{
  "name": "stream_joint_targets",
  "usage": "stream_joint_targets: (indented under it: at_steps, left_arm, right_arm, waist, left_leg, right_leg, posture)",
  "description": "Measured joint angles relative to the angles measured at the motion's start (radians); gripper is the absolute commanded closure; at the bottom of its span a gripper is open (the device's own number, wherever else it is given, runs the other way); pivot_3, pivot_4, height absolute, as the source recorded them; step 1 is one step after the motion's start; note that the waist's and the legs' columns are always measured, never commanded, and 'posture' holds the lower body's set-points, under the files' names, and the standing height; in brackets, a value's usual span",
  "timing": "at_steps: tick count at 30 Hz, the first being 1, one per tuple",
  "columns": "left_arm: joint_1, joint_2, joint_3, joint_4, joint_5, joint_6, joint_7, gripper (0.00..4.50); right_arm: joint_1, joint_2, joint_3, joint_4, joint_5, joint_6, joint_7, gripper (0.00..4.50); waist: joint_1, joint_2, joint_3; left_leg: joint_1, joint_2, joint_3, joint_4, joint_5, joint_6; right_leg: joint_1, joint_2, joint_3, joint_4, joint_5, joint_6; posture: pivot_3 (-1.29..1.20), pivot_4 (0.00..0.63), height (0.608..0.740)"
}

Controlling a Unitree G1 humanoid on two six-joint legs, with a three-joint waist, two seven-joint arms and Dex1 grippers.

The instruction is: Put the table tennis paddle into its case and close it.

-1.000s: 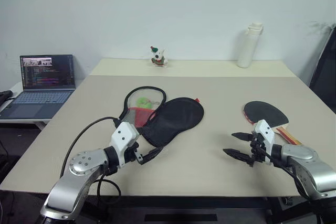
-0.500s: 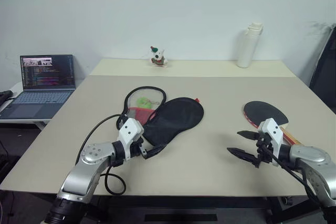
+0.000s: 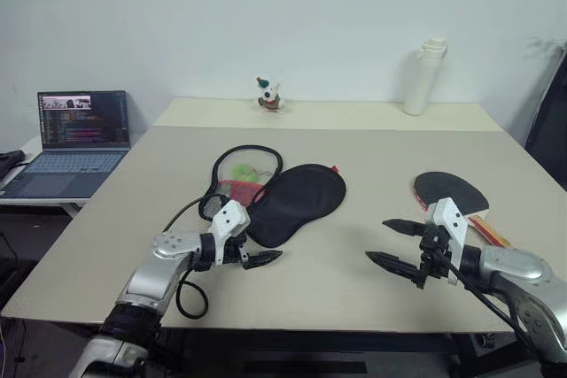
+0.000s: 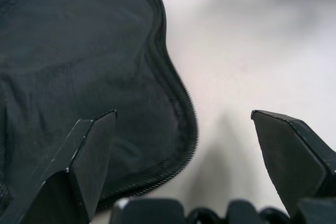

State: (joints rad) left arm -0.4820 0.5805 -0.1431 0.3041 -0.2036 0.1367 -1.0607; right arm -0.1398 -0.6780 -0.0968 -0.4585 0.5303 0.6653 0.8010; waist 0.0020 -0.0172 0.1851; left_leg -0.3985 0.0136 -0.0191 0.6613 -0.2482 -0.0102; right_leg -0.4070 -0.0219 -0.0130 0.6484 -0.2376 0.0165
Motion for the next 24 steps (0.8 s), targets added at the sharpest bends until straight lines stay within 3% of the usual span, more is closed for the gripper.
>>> stream_joint_targets:
  at_steps: [9,10,12,22,24]
  left_arm:
    - [-0.032,-0.007,-0.029,0.104,0.069,-0.086,-0.064,0.0]
    - [-0.028,-0.007,-0.028,0.103,0.069,-0.085,-0.072,0.18]
    - [-0.018,-0.006,-0.027,0.092,0.065,-0.079,-0.085,0.63]
    - [0.082,-0.01,-0.003,-0.066,0.012,0.043,-0.082,4.23]
    - [0.087,-0.018,0.002,-0.084,0.006,0.062,-0.064,4.48]
  right_arm:
    - [0.003,0.02,0.001,-0.011,0.0,0.0,-0.045,0.03]
    - [0.004,0.021,0.001,-0.016,0.0,0.0,-0.046,0.01]
    - [0.006,0.024,0.001,-0.021,0.001,0.0,-0.049,0.0]
    - [0.002,0.026,0.001,-0.019,0.001,-0.001,-0.061,0.0]
    - [0.0,0.026,0.001,-0.017,0.001,-0.001,-0.06,0.0]
  waist:
    - [-0.004,0.0,0.0]
    - [-0.004,0.0,0.0]
    - [-0.004,0.0,0.0]
    - [-0.004,0.0,0.0]
    - [-0.004,0.0,0.0]
  left_leg:
    - [0.0,0.0,-0.001,0.0,0.0,0.0]
    - [0.0,0.0,-0.001,0.0,0.0,0.0]
    - [0.0,0.0,0.0,0.0,0.0,0.0]
    - [0.0,0.001,0.0,0.0,0.0,0.0]
    - [0.0,0.0,0.0,0.0,0.0,0.0]
  right_leg:
    - [0.0,0.0,0.001,0.0,0.0,0.0]
    - [0.0,0.0,0.001,0.0,0.0,0.0]
    - [0.0,0.0,0.001,0.0,0.0,0.0]
    - [0.0,0.0,0.001,0.0,0.0,0.0]
    - [0.0,0.0,0.001,0.0,0.0,0.0]
  posture:
    - [0.0,0.15,0.74]
    - [0.0,0.15,0.74]
    - [0.0,0.15,0.74]
    - [0.0,0.15,0.74]
    - [0.0,0.15,0.74]
